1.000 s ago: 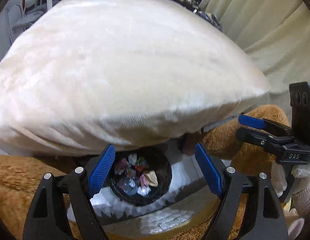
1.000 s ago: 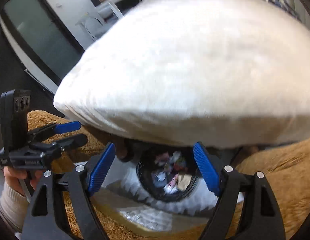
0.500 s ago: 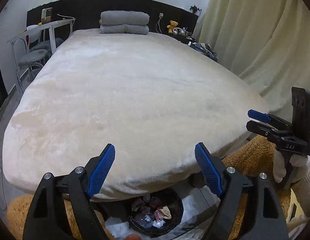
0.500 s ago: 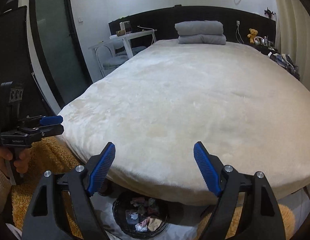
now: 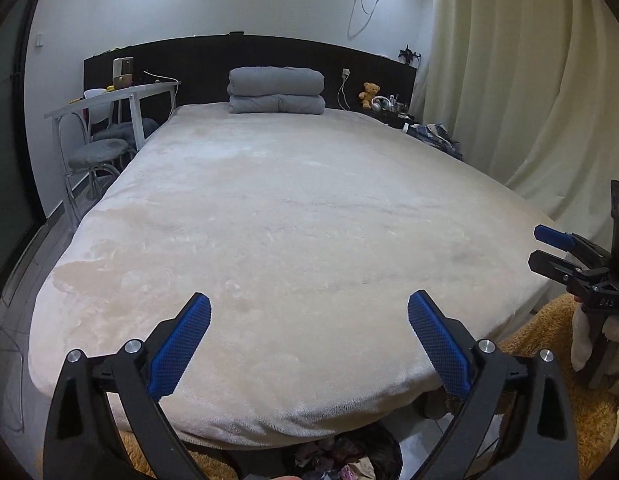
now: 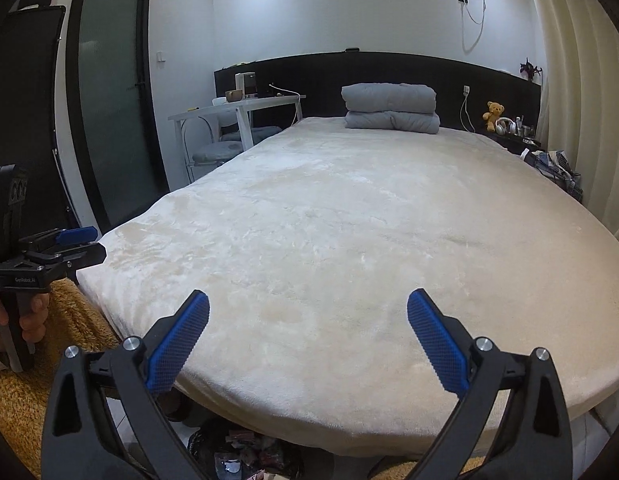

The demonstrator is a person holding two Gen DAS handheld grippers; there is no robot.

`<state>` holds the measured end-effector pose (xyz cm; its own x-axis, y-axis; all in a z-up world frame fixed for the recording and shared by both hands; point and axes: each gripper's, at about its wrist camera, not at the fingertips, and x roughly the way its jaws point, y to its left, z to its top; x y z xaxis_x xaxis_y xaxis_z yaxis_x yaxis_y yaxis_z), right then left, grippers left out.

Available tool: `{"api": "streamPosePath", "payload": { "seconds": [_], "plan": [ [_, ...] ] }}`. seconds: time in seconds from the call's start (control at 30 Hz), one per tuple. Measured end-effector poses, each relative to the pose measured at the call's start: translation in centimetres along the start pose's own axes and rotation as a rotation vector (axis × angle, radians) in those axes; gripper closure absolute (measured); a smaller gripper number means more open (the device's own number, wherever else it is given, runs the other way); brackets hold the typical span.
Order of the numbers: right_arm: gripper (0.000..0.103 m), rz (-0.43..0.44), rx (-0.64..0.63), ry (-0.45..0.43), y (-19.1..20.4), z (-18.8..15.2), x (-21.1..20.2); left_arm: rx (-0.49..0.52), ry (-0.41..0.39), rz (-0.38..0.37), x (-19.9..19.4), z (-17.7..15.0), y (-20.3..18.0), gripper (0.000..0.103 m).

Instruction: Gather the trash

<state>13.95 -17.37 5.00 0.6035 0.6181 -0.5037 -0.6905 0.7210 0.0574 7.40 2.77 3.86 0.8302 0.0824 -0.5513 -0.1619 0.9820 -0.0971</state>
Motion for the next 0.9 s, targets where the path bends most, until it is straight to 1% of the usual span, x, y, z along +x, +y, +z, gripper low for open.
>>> {"api": "streamPosePath", "payload": {
  "seconds": [0.13,0.33,0.43,0.53,0.7,0.9],
  "plan": [
    [0.005,-0.015,-0.009,-0.018,0.3,-0.3,-0.3,-0.014,-0.004,-0.02,-0.3,-0.1,0.2,0.006],
    [0.005,0.007,0.001,-0.024,-0.1,-0.2,-0.3,0.002,0.005,-0.028,-0.1,-0.3,-0.1,0.006],
    [0.005,0.0,-0.008,-0.02,0.1,-0.2,-0.2,0.009,0.01,-0.049,0.0,-0.4,-0.3,0.006],
    [0.005,-0.004,-0.022,-0.017,0.4,-0.2,0.0,0.022,0.014,-0.052,0.1,-0.5,-0.6,0.006],
    [0.005,-0.017,-0.036,-0.008,0.9,-0.2,0.3,0.006,0.013,-0.054,0.1,-0.5,-0.3,0.006],
    [0.005,-0.008,-0.042,-0.004,1.1,-0.1,0.7,-0.014,0.008,-0.071,0.0,-0.4,-0.1,0.006]
  ]
}}
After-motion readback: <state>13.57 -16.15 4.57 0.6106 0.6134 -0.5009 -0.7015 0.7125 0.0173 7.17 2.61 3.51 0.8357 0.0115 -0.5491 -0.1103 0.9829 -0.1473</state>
